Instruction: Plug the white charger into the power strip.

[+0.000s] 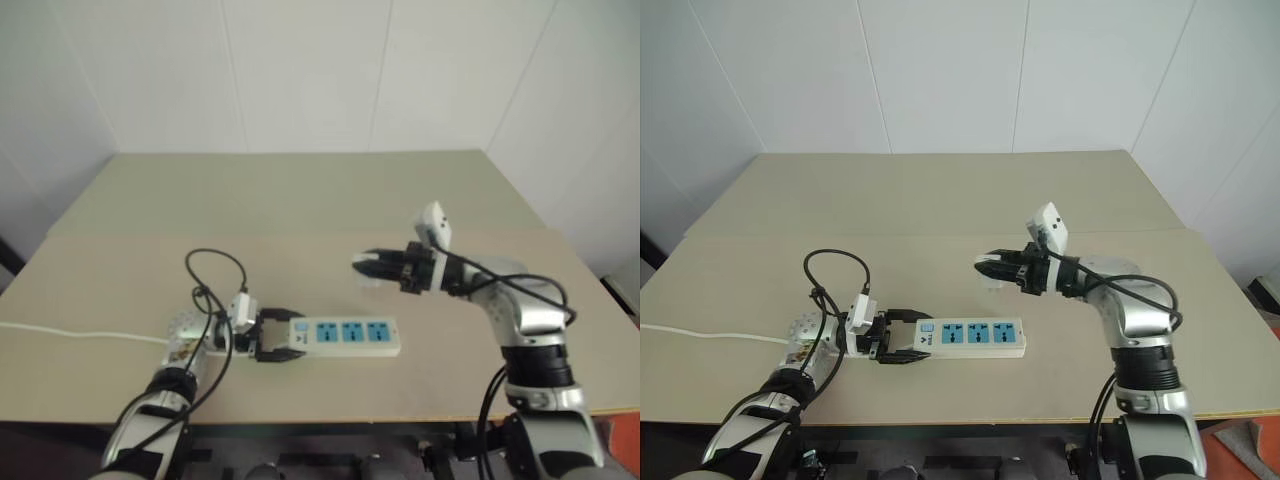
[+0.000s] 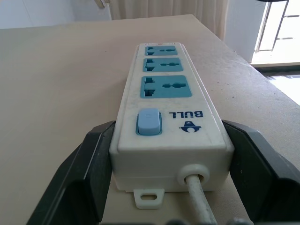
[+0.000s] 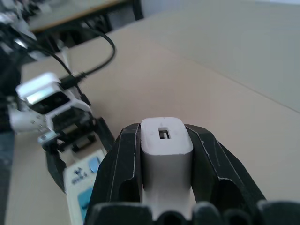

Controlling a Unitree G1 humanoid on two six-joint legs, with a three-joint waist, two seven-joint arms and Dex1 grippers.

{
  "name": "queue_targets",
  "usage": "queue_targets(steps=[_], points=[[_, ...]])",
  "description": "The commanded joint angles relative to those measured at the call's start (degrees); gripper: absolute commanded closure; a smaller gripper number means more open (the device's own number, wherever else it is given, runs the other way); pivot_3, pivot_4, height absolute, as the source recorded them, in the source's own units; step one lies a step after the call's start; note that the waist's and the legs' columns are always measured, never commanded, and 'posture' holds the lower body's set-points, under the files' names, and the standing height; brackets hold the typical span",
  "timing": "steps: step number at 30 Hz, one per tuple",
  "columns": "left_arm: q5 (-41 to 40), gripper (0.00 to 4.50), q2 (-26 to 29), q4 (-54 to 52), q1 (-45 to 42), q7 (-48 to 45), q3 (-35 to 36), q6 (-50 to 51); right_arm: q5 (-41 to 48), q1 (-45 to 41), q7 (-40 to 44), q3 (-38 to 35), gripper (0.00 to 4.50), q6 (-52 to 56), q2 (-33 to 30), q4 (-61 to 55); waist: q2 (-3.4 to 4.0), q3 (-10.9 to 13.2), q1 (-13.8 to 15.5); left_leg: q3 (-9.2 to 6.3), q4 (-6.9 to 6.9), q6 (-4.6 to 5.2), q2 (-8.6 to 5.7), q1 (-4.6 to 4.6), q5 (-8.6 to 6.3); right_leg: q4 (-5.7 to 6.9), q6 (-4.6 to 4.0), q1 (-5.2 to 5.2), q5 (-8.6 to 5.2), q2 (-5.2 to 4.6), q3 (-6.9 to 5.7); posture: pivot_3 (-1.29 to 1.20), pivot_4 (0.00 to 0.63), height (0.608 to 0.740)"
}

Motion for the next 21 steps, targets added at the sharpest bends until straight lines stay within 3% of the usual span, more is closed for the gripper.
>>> queue_targets(steps=[1, 6, 12, 21], points=[[1.4, 1.27, 0.3, -1.6, 1.0, -0.5, -1.9, 1.1, 3.2, -0.2, 2.4, -0.9, 3.39, -8.7, 2.9, 3.1, 0.00, 0.0, 0.0, 0.00, 0.01, 0.00, -0.01, -0.03, 0.00, 0.01, 0.00, -0.03, 0.00, -0.01, 0.00, 0.00, 0.150, 0.740], [2.1, 1.27, 0.7, -3.2, 1.9, -0.5, -2.4, 1.7, 2.4, -0.1, 8.9, 1.9, 3.39, -23.6, 8.7, 12.2, 0.00, 0.0, -0.3, -0.01, -0.02, 0.00, 0.01, -0.02, 0.00, 0.01, 0.00, -0.05, 0.00, 0.01, -0.01, 0.00, 0.150, 0.740], [2.3, 1.27, 1.1, -4.8, 1.7, -0.2, -1.6, 3.1, 0.0, 0.2, 14.7, 5.6, 3.39, -36.3, 10.4, 19.8, 0.01, 0.0, -0.5, -0.02, -0.01, -0.01, 0.01, -0.01, 0.00, 0.02, 0.00, -0.05, 0.00, 0.01, -0.02, 0.00, 0.150, 0.740], [2.8, 1.27, 1.6, -4.5, 0.5, -0.3, -1.4, 3.5, -1.2, -0.5, 18.4, 6.8, 3.39, -42.6, 8.9, 26.3, 0.01, 0.0, -0.8, -0.02, -0.01, -0.01, 0.01, 0.04, 0.01, 0.09, -0.01, -0.04, 0.00, 0.02, -0.01, 0.00, 0.150, 0.740]])
